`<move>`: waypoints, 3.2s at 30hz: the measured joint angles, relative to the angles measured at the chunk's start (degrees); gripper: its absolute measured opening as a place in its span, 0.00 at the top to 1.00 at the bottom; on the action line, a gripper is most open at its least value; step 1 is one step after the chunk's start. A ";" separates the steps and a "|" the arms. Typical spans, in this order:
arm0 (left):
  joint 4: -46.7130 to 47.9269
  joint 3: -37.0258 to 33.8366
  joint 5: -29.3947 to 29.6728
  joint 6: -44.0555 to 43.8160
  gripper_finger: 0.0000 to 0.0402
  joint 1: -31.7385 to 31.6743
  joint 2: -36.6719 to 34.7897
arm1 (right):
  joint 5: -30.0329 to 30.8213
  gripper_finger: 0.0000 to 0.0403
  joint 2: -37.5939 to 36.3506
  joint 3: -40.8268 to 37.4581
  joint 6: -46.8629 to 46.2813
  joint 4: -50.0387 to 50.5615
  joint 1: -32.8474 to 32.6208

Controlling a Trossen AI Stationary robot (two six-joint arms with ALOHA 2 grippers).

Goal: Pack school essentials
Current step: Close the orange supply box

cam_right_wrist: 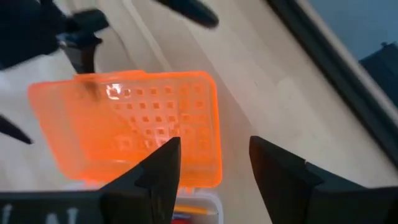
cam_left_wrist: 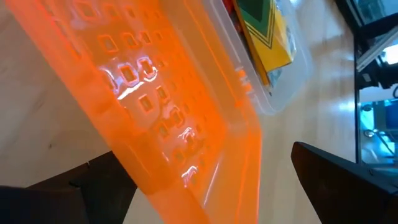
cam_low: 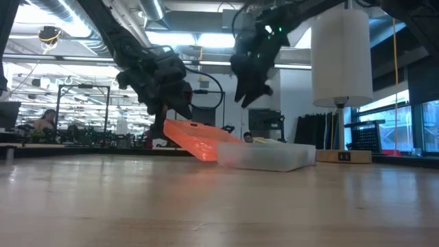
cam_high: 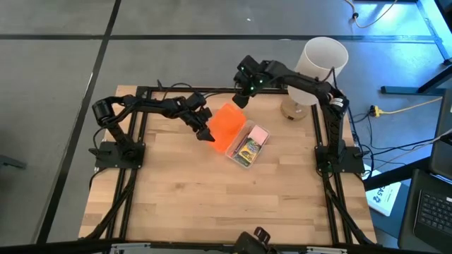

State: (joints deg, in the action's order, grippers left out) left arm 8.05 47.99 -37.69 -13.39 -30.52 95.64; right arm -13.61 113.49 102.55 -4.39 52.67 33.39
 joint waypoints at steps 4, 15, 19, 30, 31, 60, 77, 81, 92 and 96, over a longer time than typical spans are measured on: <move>-0.02 0.00 -0.54 0.30 0.02 -0.04 -1.05 | 1.44 0.52 0.00 6.56 0.58 4.74 -0.51; -2.33 0.04 -0.42 1.95 0.02 1.36 -4.62 | 2.58 0.52 0.00 20.20 2.13 10.35 -5.20; -5.19 0.07 -0.46 1.95 0.02 3.75 -4.62 | 2.56 0.52 0.00 25.11 3.30 12.24 -6.92; -14.45 0.07 1.02 1.95 0.02 10.11 -4.62 | 3.46 0.52 0.00 31.68 3.14 15.90 -9.66; -15.23 0.07 1.44 2.14 0.02 10.49 -4.62 | 3.45 0.52 0.00 31.78 3.16 16.09 -9.83; -29.35 -0.04 2.97 7.22 0.02 17.67 -0.28 | 3.64 0.52 -1.65 31.82 3.74 21.30 -10.45; -10.96 0.07 6.46 11.81 0.02 11.77 -15.24 | 4.96 0.52 -2.93 22.46 6.32 37.44 -13.50; -3.18 0.04 10.88 12.50 0.02 11.39 -21.48 | 4.99 0.52 -3.04 16.41 6.28 37.43 -14.73; 7.86 0.02 19.41 12.58 0.02 11.41 -30.02 | 7.03 0.52 -2.91 -4.97 4.60 25.55 -17.45; 8.41 0.00 19.49 12.51 0.02 11.41 -30.19 | 7.15 0.52 -2.91 -11.13 4.47 20.43 -17.90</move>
State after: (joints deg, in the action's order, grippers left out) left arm 16.47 47.99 -18.20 -0.88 -19.11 65.45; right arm -6.46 110.59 91.42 0.08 73.10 15.49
